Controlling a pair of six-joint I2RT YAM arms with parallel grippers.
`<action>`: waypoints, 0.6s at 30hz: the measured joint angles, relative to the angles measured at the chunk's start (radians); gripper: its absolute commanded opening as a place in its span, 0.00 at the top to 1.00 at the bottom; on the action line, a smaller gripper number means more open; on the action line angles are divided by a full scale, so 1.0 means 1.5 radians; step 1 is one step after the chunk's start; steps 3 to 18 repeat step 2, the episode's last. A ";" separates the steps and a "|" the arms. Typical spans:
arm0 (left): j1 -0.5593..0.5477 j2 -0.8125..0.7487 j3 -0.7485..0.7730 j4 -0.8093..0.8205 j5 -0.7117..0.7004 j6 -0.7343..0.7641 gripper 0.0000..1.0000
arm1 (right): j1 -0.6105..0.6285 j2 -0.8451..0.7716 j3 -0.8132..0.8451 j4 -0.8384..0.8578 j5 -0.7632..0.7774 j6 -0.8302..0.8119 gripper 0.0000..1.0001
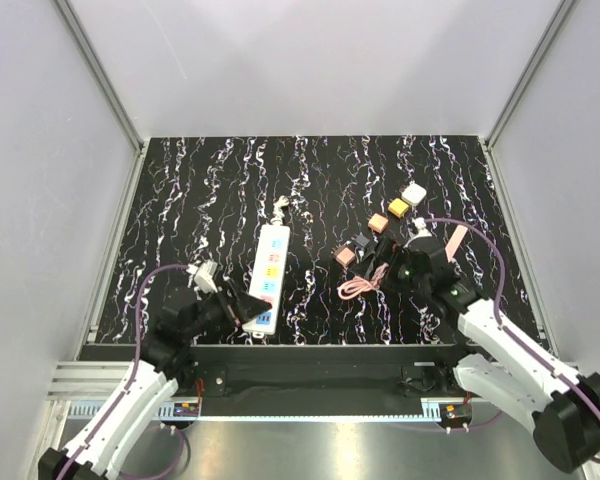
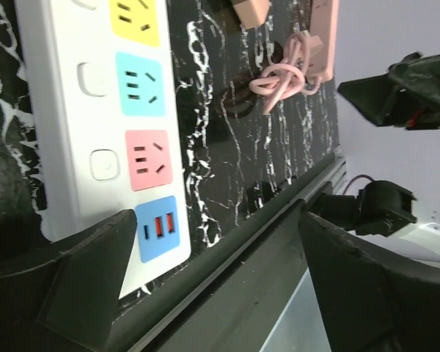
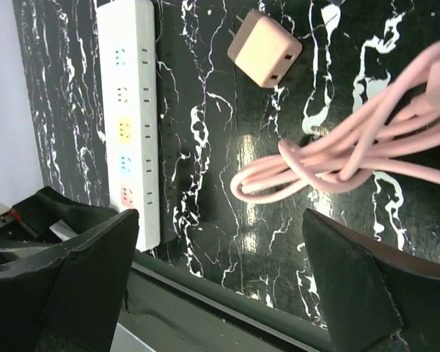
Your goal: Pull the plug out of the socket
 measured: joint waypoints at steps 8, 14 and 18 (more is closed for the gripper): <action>0.000 -0.023 0.000 -0.003 0.009 -0.002 0.01 | 0.000 -0.036 -0.023 -0.001 -0.006 0.002 0.00; 0.000 -0.023 0.000 -0.003 0.009 -0.002 0.01 | 0.000 -0.036 -0.023 -0.001 -0.006 0.002 0.00; 0.000 -0.023 0.000 -0.003 0.009 -0.002 0.01 | 0.000 -0.036 -0.023 -0.001 -0.006 0.002 0.00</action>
